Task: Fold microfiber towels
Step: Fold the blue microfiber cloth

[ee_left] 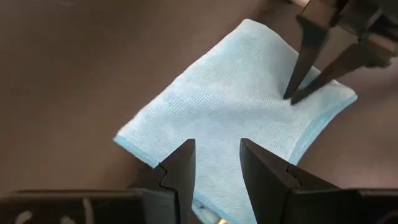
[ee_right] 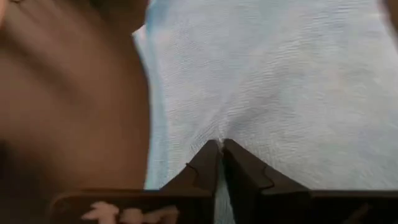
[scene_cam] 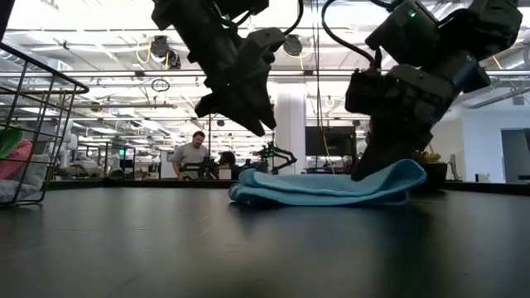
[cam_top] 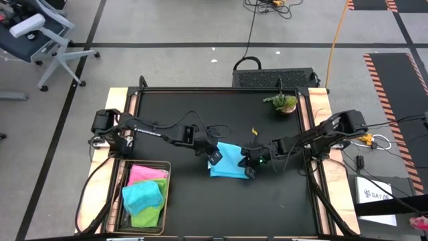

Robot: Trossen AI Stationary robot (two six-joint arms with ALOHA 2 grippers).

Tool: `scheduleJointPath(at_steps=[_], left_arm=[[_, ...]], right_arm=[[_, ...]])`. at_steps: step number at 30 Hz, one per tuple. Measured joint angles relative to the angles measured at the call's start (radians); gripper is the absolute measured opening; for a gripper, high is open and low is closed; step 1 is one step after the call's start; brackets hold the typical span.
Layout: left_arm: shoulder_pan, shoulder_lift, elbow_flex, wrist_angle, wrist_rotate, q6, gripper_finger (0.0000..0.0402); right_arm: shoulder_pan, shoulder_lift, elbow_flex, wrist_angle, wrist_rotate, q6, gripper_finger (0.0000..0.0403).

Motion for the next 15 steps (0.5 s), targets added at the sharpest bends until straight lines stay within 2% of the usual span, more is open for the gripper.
scheduleJointPath(at_steps=[5, 10, 15], left_arm=[[-0.005, 0.0, 0.0, 0.0, 0.039, -0.022, 0.0126], [-0.043, 0.0, 0.0, 0.004, 0.082, -0.029, 0.0126], [-0.091, 0.002, 0.0, 0.005, 0.066, -0.035, 0.0126]], right_arm=[[-0.015, -0.009, 0.001, 0.011, -0.007, 0.001, 0.0085], [-0.04, -0.071, 0.003, -0.001, -0.008, -0.037, 0.0144], [-0.043, -0.079, 0.001, -0.122, -0.007, -0.063, 0.016]])
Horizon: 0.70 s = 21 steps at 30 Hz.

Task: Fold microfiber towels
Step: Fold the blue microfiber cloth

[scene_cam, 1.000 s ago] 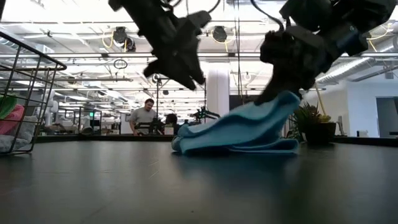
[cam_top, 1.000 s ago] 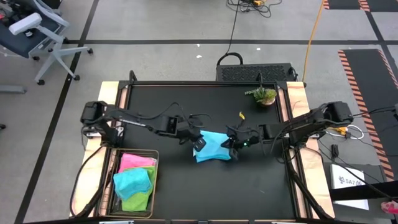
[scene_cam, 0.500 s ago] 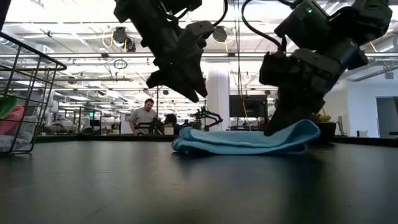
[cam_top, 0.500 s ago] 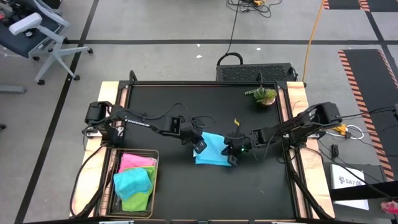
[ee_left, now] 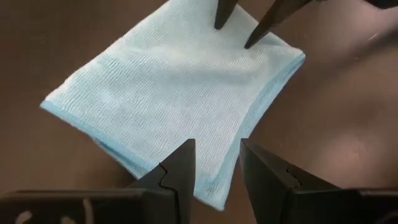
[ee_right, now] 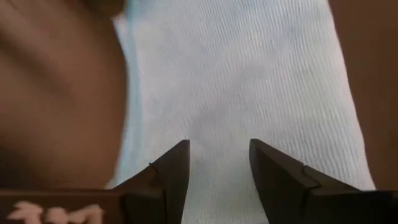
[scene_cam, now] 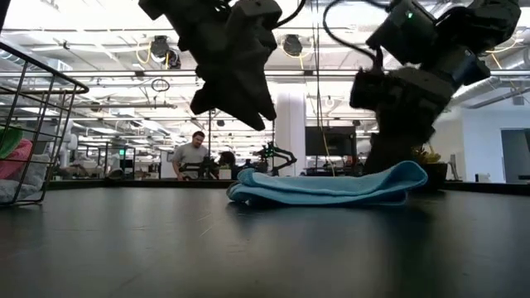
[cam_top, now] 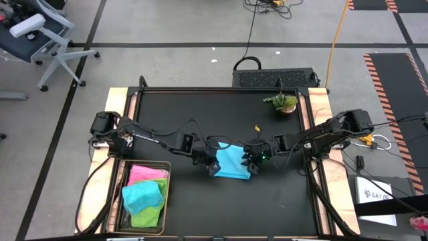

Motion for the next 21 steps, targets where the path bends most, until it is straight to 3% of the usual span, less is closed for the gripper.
scheduleJointPath(at_steps=[5, 12, 21], left_arm=[[-0.027, 0.065, 0.0, 0.069, -0.052, -0.036, 0.0126], [-0.037, 0.173, 0.0, 0.155, -0.029, -0.073, 0.0126], [-0.063, 0.201, 0.001, 0.06, 0.127, -0.107, 0.0126]], right_arm=[[-0.004, 0.007, 0.0, -0.032, 0.0, -0.003, 0.0143], [-0.009, 0.006, 0.0, -0.03, -0.001, 0.001, 0.0109], [-0.01, 0.006, 0.0, -0.048, 0.0, -0.009, 0.01]])
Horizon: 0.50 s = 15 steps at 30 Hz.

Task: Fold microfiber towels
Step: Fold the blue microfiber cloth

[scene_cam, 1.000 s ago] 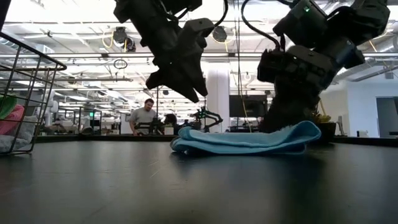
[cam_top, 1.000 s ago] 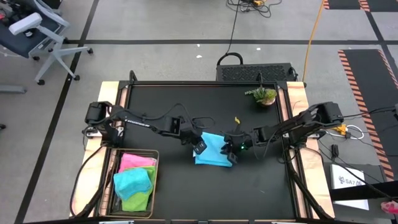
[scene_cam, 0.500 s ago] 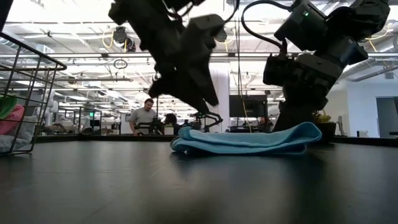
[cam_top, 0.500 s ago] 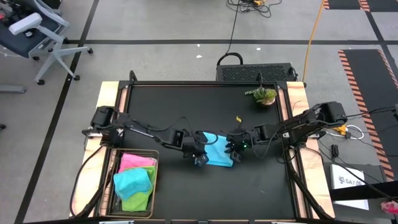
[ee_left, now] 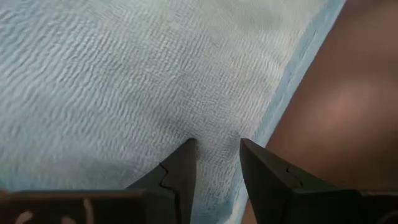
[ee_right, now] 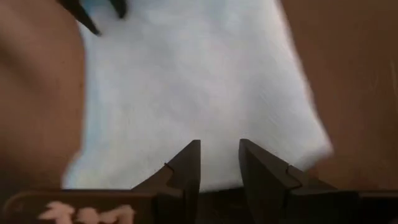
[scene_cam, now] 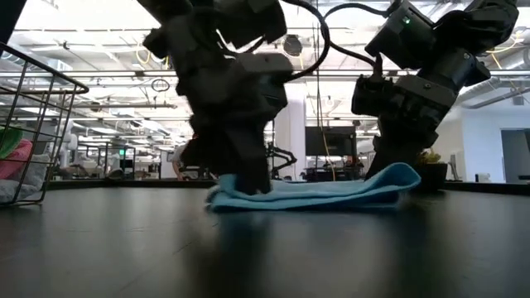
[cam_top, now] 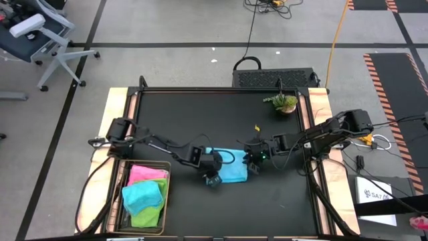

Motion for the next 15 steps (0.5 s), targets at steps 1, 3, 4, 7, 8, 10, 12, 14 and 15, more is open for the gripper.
scheduleJointPath(at_steps=[1, 3, 4, 7, 8, 10, 12, 14, 15], left_arm=[[-0.007, -0.001, 0.001, -0.024, 0.023, -0.006, 0.0126], [-0.019, -0.009, 0.001, -0.072, 0.051, -0.018, 0.0126], [-0.024, -0.013, 0.001, -0.087, 0.052, -0.02, 0.0126], [-0.031, -0.019, 0.001, -0.091, 0.036, -0.02, 0.0126], [-0.031, -0.019, 0.001, -0.089, 0.032, -0.023, 0.0126], [-0.026, -0.019, 0.0, -0.085, 0.03, -0.027, 0.0126], [-0.021, -0.019, 0.0, -0.084, 0.03, -0.028, 0.0126], [-0.016, -0.019, 0.0, -0.084, 0.03, -0.028, 0.0126], [-0.013, -0.019, 0.0, -0.083, 0.029, -0.027, 0.0126]], right_arm=[[0.0, 0.0, 0.0, -0.006, 0.0, -0.004, 0.01], [0.0, 0.0, 0.0, -0.018, 0.004, -0.012, 0.01], [0.0, 0.0, 0.0, -0.026, 0.009, -0.015, 0.01], [-0.003, 0.0, 0.0, -0.046, 0.032, -0.035, 0.01], [-0.006, 0.0, 0.0, -0.047, 0.031, -0.036, 0.01], [-0.012, 0.0, 0.0, -0.029, 0.021, -0.022, 0.01], [-0.013, -0.013, 0.0, 0.014, -0.009, 0.003, 0.01], [-0.012, -0.035, 0.007, 0.054, -0.031, 0.019, 0.01], [-0.008, -0.047, 0.014, 0.06, -0.03, 0.022, 0.01]])
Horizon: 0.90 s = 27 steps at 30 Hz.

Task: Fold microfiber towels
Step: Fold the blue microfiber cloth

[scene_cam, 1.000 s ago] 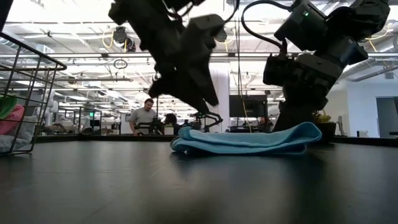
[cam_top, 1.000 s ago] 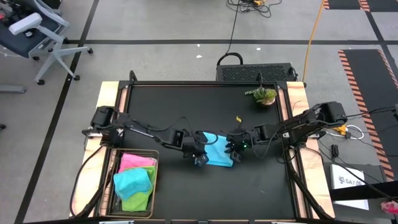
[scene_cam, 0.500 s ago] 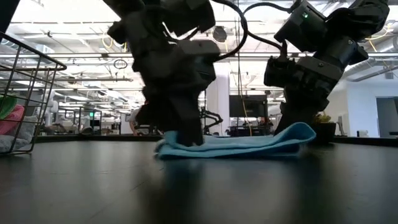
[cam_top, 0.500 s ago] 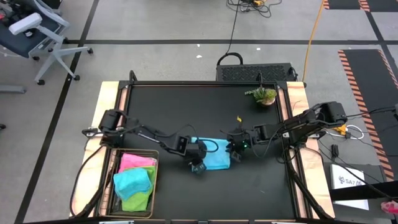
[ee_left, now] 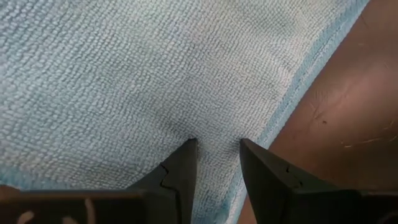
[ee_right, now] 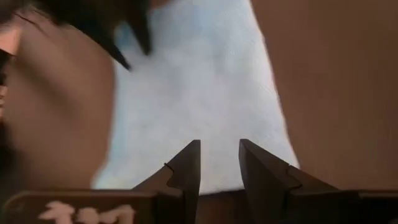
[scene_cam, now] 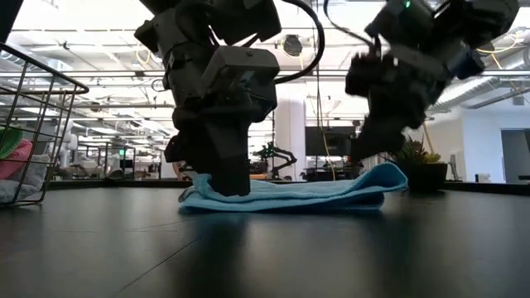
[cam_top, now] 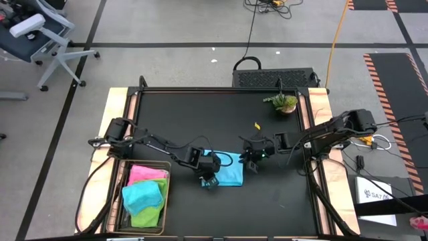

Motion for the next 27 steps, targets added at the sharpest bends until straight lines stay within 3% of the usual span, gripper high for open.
scheduleJointPath(at_steps=[6, 19, 27], left_arm=[[0.015, 0.0, -0.001, 0.021, -0.008, 0.003, 0.0126], [0.016, 0.0, -0.001, 0.131, -0.053, -0.04, 0.0126], [-0.003, 0.0, -0.001, 0.122, -0.052, -0.064, 0.0126]], right_arm=[[0.01, -0.035, 0.026, 0.002, 0.003, -0.023, 0.01], [0.008, 0.106, 0.025, -0.004, 0.006, -0.045, 0.01], [-0.025, 0.135, 0.025, -0.019, 0.085, -0.129, 0.01]])
